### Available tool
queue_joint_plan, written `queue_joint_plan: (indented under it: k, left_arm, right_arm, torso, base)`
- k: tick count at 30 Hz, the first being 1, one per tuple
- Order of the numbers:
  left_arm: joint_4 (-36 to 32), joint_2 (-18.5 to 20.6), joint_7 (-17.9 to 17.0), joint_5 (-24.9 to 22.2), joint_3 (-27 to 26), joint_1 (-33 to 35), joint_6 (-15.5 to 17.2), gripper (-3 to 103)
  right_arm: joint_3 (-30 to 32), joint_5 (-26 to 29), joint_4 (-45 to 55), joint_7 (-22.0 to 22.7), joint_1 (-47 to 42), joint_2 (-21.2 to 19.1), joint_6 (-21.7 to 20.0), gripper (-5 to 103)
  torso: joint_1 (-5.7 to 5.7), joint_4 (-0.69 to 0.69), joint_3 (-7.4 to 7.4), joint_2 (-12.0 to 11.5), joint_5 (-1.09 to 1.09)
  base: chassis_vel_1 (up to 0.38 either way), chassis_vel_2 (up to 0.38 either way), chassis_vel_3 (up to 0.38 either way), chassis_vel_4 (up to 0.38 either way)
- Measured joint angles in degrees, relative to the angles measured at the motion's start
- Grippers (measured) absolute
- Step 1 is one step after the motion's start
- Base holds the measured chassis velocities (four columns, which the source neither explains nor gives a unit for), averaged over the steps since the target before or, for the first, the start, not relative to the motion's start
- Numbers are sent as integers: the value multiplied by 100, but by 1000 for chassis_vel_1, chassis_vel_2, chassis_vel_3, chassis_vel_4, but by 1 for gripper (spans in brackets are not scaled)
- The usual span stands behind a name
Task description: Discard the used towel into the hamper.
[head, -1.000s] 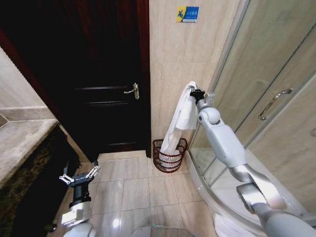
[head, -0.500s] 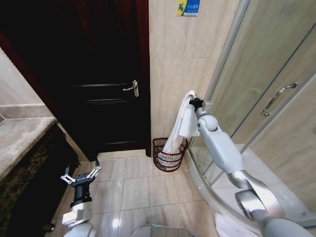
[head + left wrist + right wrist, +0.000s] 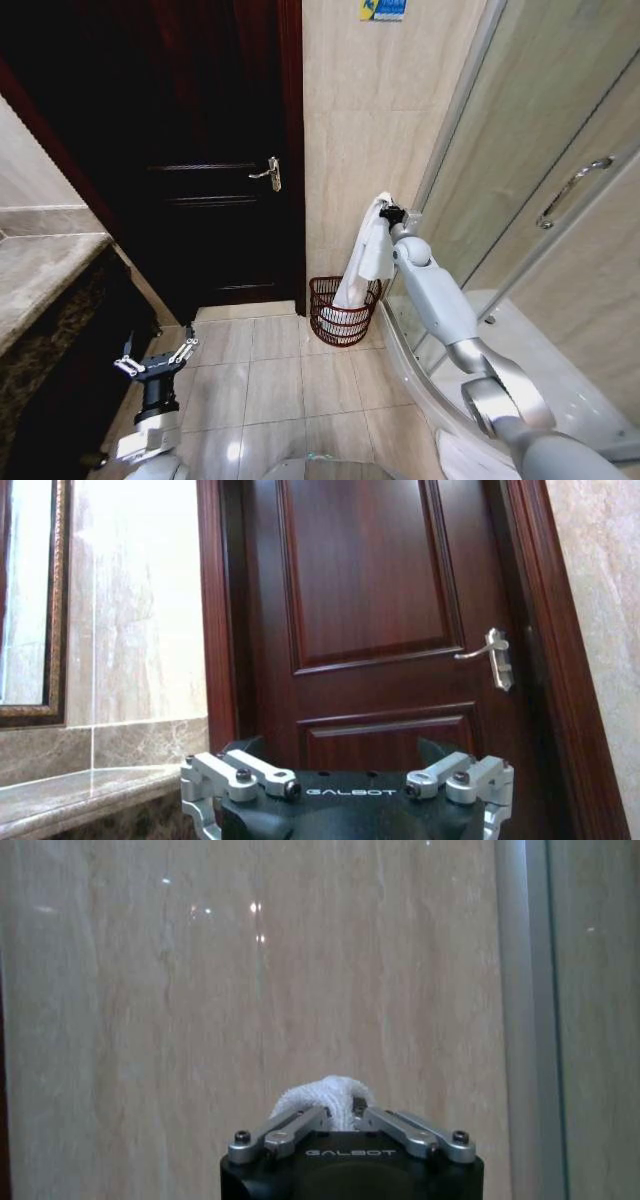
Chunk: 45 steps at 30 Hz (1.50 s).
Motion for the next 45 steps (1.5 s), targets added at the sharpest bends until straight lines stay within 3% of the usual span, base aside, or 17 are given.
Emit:
queue_joint_plan:
  k: [14, 22, 45]
  left_arm:
    - [5, -94, 0, 76, 92, -13, -17, 100]
    - [6, -94, 2, 117, 107, -28, -21, 100]
    - [-173, -392, -27, 333, 112, 79, -122, 100]
  right_arm:
    - [25, -32, 0, -76, -33, 51, 3, 2]
    - [-141, 117, 171, -116, -21, 127, -4, 2]
    - [-212, 211, 522, -84, -355, -182, -23, 2]
  torso:
    - [-134, 0, -165, -300, -1]
    - [-268, 1, -331, -601, -1]
    - [-527, 0, -668, -1195, 0]
  base:
    - [0, 0, 0, 0]
    - [0, 0, 0, 0]
    - [0, 0, 0, 0]
